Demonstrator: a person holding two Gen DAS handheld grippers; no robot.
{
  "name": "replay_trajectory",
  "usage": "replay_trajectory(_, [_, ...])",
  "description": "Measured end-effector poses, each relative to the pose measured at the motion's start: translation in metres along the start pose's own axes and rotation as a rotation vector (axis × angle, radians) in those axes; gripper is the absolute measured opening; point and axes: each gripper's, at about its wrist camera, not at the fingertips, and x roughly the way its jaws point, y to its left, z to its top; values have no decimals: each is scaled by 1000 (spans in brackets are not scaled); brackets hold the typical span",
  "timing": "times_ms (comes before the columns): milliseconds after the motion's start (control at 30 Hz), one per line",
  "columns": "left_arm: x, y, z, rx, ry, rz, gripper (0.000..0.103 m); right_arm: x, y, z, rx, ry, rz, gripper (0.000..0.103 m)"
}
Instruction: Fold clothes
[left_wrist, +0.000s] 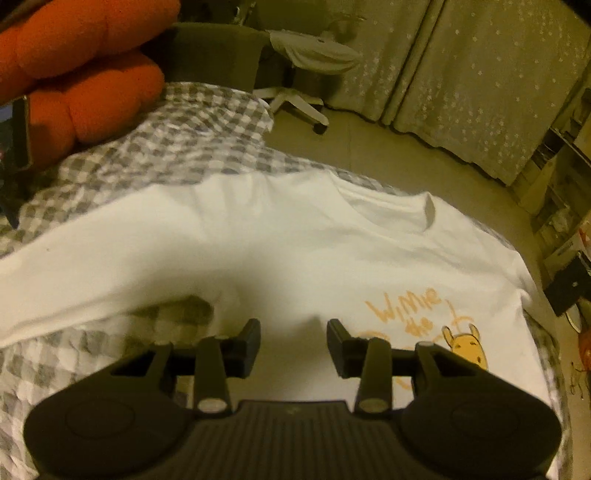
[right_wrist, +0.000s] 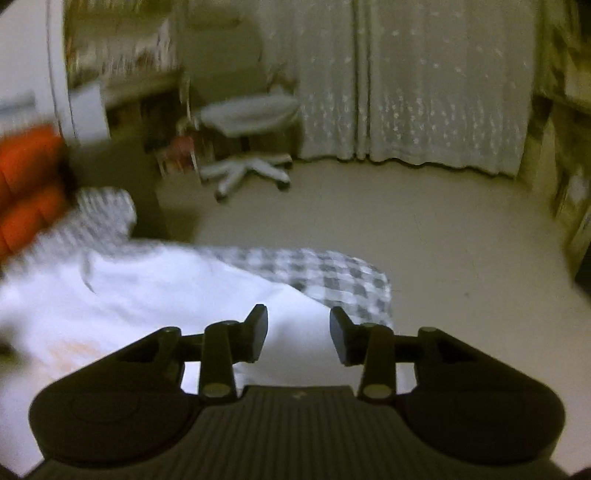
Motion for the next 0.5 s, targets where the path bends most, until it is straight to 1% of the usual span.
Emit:
replay_trajectory(100, [3, 4, 0, -7, 17, 0, 42, 21, 2, 3, -52, 8, 41, 41])
replay_trajectory(233, [7, 1, 1, 12, 26, 2, 42, 46, 10, 11, -125, -6, 55, 41])
replay_trajectory(300, [8, -1, 1, 28, 26, 6, 43, 59, 17, 19, -137, 14, 118, 43])
replay_trajectory(333, [9, -1, 1, 29, 26, 5, 44, 66, 20, 23, -143, 25, 151, 50])
replay_trajectory(400, [12, -1, 0, 26, 20, 13, 44, 75, 28, 31, -160, 38, 240, 56])
replay_trajectory(433, [14, -3, -2, 35, 11, 23, 45, 79, 34, 34, -172, 35, 260, 56])
replay_trajectory(500, [15, -12, -4, 85, -3, 49, 48, 88, 47, 39, -200, 28, 282, 56])
